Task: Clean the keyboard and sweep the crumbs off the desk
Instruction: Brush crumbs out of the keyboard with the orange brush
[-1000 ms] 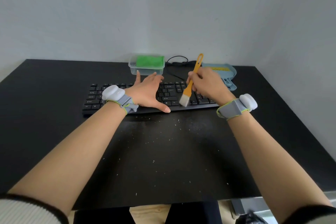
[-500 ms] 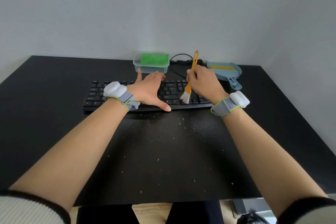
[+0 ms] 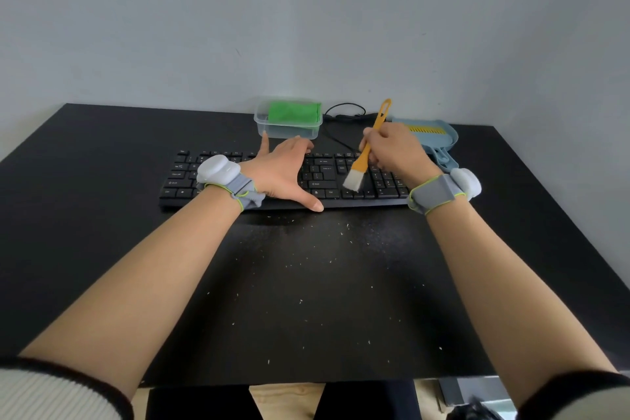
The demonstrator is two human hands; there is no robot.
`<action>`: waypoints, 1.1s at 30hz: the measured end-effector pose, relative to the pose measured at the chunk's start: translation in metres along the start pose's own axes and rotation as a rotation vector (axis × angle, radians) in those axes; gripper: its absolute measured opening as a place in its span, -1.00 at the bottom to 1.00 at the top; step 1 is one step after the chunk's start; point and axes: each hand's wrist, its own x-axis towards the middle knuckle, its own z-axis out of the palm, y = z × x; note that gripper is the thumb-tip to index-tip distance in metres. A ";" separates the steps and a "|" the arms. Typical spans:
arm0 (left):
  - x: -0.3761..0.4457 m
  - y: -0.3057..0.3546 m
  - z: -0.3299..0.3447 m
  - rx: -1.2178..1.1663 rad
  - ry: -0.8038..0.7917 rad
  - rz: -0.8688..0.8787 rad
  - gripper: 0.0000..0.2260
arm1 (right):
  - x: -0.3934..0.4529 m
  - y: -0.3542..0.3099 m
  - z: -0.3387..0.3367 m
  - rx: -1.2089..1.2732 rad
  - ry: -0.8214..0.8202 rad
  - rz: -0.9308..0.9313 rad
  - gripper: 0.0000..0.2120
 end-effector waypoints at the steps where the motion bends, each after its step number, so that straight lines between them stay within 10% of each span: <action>1: 0.000 0.000 0.000 0.000 -0.003 -0.001 0.10 | -0.001 -0.001 0.002 0.001 0.020 -0.017 -0.61; 33: 0.000 -0.007 0.000 -0.020 0.011 -0.005 0.10 | -0.007 0.003 -0.005 -0.018 -0.013 -0.017 -0.61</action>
